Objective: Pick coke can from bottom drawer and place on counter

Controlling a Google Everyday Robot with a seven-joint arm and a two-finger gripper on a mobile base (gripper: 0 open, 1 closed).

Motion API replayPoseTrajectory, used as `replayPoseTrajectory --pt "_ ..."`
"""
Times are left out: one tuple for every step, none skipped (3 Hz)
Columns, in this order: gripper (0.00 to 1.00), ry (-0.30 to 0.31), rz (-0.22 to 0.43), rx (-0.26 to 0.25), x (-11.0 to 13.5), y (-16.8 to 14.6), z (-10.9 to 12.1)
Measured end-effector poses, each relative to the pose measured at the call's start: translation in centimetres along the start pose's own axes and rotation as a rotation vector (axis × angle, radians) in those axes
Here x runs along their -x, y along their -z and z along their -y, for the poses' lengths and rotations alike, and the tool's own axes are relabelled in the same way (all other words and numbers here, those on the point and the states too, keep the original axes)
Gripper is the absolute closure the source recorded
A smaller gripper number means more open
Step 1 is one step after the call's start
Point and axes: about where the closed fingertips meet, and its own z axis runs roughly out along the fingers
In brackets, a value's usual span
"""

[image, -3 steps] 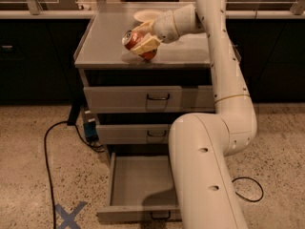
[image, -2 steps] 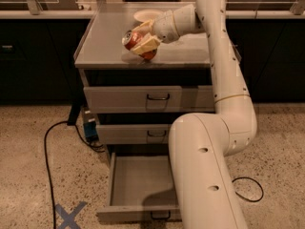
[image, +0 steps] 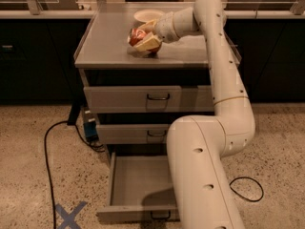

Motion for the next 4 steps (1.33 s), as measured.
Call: replayPoseTrajectory --pt "1.00 -0.019 -0.033 -0.016 -0.87 -0.42 0.44" --pt "1.00 -0.019 -0.033 -0.016 -0.49 -0.23 0.48" --pt "0.82 -0.019 -0.033 -0.016 -0.49 -0.25 0.47" --pt "0.58 -0.019 -0.033 -0.016 -0.49 -0.25 0.47"
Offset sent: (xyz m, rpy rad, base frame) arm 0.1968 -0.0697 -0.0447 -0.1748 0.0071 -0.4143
